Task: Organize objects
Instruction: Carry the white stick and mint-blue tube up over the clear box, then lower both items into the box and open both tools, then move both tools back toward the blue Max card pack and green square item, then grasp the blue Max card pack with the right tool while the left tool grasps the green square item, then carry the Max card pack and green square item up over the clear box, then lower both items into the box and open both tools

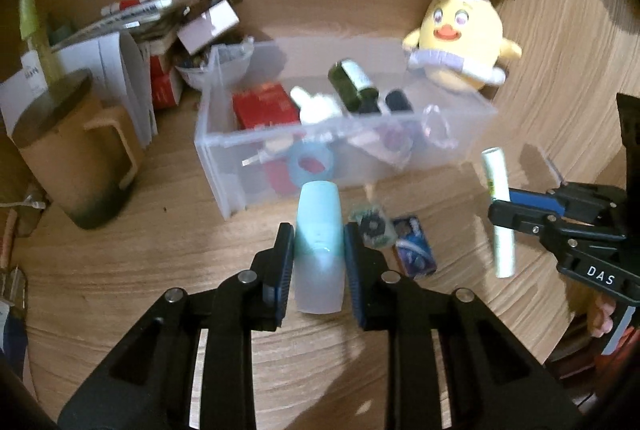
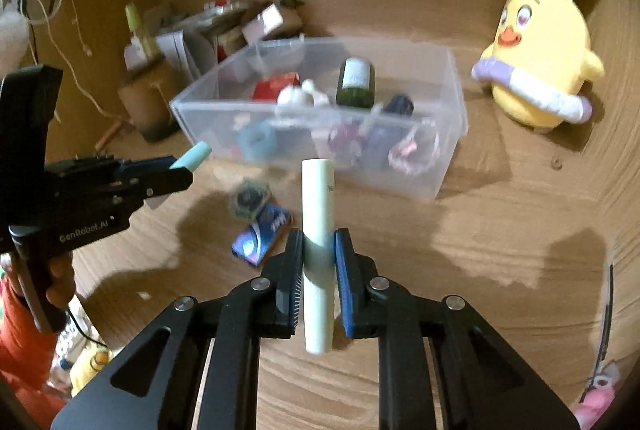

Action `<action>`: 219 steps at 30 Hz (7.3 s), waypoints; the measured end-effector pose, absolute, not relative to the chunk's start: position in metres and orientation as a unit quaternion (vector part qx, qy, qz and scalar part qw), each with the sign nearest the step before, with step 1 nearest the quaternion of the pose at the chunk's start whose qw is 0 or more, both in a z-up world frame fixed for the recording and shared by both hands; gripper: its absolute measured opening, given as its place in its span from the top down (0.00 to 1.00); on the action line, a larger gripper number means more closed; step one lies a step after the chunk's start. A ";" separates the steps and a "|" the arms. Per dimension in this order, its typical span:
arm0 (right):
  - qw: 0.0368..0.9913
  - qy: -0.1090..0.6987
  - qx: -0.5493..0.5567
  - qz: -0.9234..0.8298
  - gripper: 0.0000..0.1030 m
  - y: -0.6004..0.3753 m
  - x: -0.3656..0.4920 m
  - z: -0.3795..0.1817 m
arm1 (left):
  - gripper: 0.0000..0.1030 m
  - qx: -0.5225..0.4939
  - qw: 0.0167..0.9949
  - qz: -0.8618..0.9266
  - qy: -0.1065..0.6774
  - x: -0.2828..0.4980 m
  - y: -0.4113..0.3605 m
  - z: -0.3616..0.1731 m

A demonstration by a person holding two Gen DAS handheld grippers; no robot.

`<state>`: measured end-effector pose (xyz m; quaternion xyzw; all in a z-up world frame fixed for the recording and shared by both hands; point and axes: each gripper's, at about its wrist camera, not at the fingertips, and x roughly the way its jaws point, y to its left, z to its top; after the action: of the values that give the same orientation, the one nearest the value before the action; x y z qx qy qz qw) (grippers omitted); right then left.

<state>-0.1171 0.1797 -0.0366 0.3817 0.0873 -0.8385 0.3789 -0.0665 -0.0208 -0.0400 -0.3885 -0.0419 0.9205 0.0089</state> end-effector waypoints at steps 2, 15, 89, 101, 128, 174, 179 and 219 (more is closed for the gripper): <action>0.374 0.075 0.369 -0.848 0.86 0.180 -0.119 -0.028 | 0.76 -0.380 0.009 0.924 -0.048 -0.067 -0.022 -0.033; 0.370 0.045 0.313 -0.874 0.86 0.172 -0.134 0.015 | 0.76 -0.325 0.007 0.942 -0.080 -0.074 -0.031 0.010; 0.344 0.100 0.332 -0.873 0.41 0.125 -0.154 0.016 | 0.19 -0.335 -0.015 0.940 -0.055 -0.112 -0.033 0.014; 0.364 0.107 0.396 -0.836 0.41 0.127 -0.126 -0.030 | 0.11 -0.355 -0.016 0.933 -0.051 -0.084 -0.032 -0.001; 0.357 0.132 0.419 -0.824 0.76 0.136 -0.123 -0.071 | 0.11 -0.442 0.011 0.896 -0.041 -0.089 -0.004 -0.060; 0.354 0.075 0.325 -0.874 0.76 0.172 -0.124 0.003 | 0.77 -0.333 0.014 0.942 -0.053 -0.078 -0.006 0.010; 0.357 0.068 0.310 -0.879 0.76 0.172 -0.128 0.015 | 0.77 -0.314 0.012 0.948 -0.056 -0.077 -0.009 0.024; 0.331 0.081 0.367 -0.866 0.76 0.117 -0.209 -0.025 | 0.77 -0.372 -0.004 0.925 -0.077 -0.178 -0.032 -0.018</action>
<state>-0.2086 0.1165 -0.0253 0.3670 0.0805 -0.8656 0.3310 -0.1782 -0.0316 -0.0179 -0.3718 -0.0768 0.9251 -0.0042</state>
